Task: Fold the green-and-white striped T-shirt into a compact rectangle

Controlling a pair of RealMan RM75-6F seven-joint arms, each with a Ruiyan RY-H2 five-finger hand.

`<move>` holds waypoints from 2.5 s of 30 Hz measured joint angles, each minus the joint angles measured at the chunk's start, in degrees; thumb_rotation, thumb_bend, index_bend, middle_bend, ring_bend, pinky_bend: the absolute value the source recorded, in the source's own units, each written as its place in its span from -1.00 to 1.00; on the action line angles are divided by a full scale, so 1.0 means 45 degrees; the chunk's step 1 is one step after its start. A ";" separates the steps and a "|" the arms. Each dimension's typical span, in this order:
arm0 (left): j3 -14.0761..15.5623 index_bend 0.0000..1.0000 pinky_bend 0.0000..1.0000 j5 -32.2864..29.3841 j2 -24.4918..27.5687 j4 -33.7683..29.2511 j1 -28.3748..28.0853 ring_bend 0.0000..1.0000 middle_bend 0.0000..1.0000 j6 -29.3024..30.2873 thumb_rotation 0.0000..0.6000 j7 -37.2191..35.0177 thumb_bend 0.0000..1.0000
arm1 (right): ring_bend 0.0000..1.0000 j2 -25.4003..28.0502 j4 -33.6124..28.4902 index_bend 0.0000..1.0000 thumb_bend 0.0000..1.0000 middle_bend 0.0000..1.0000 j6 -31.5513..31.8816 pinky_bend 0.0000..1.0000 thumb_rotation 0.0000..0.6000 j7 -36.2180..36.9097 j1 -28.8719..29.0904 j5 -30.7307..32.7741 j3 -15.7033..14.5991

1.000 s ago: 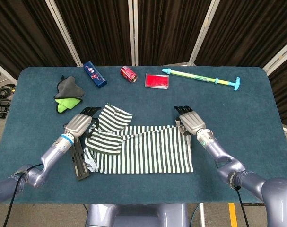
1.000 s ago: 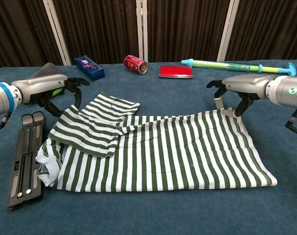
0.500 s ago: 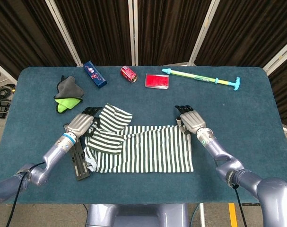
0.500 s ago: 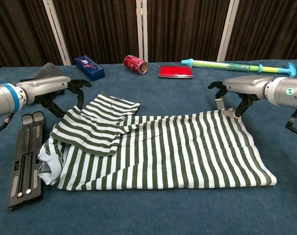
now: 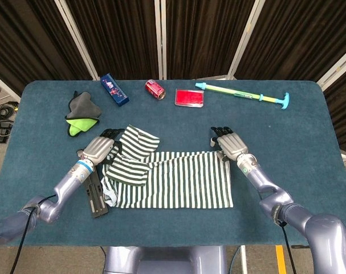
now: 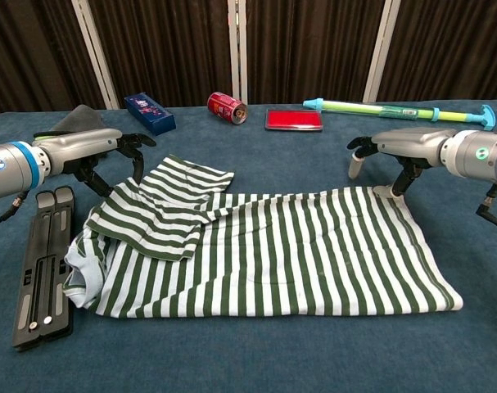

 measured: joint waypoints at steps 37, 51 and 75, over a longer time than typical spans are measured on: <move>-0.0165 -0.99 -1.00 -0.0886 -0.0521 0.0969 -0.0026 -1.00 -1.00 -0.0889 1.00 -0.0030 -0.17 | -1.00 0.4962 -0.6803 -0.96 -0.57 -1.00 0.4615 -1.00 1.00 -0.1262 -0.2923 -0.0332 -0.0306; -0.0469 -1.00 -1.00 -0.1175 0.0941 -0.0283 0.0657 -1.00 -1.00 -0.0128 1.00 -0.0374 -0.42 | -1.00 0.6333 -0.9145 -0.97 -0.70 -1.00 0.6914 -1.00 1.00 -0.2005 -0.4635 -0.0682 -0.0587; -0.1398 -1.00 -1.00 -0.2308 0.2303 -0.2439 -0.0390 -1.00 -1.00 -0.0814 1.00 0.1745 -0.37 | -1.00 0.6112 -0.9367 -0.96 -0.96 -1.00 1.1108 -1.00 1.00 -0.3237 -0.7509 -0.1601 -0.0551</move>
